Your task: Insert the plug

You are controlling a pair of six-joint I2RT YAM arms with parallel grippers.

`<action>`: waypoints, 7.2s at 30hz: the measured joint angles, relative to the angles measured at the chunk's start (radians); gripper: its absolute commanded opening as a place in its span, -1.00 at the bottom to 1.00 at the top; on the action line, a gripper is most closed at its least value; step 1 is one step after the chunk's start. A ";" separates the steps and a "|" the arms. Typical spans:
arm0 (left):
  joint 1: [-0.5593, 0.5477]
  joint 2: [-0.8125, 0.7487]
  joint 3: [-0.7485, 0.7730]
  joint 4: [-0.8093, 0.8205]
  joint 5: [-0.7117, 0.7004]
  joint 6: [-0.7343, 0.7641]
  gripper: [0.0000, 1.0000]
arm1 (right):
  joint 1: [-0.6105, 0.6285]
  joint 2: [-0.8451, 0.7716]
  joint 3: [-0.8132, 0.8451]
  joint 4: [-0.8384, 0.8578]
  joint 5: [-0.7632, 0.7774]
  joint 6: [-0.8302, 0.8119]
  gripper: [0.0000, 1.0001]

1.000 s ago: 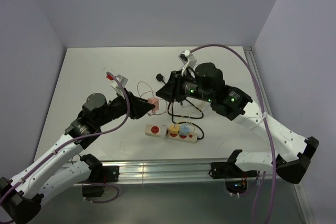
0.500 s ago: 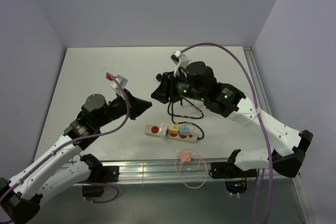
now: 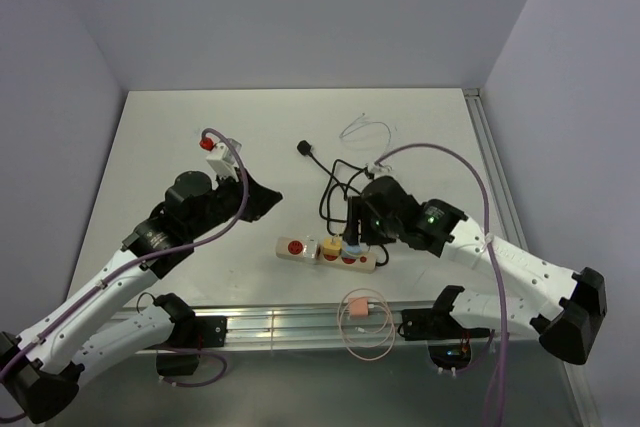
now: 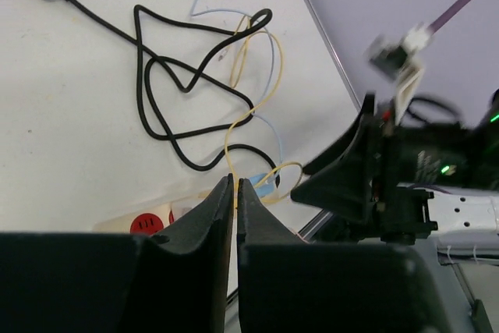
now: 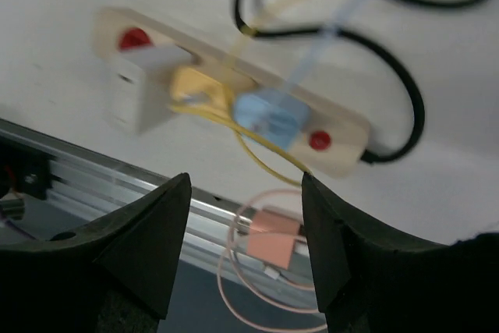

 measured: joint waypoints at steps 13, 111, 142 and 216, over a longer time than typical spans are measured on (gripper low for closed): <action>0.000 0.014 0.000 -0.035 -0.011 -0.042 -0.77 | 0.041 -0.364 -0.486 0.068 -0.167 0.509 0.11; 0.000 -0.174 -0.131 0.123 0.118 -0.092 0.81 | 0.073 0.276 0.512 -0.154 -0.086 -0.213 -1.00; -0.038 0.028 -0.059 0.194 0.188 0.072 -0.99 | -0.014 0.091 0.425 -0.083 -0.254 -0.256 -1.00; 0.038 0.183 -0.010 0.196 0.579 -0.130 0.14 | 0.215 0.029 0.167 0.180 -0.109 -0.627 -1.00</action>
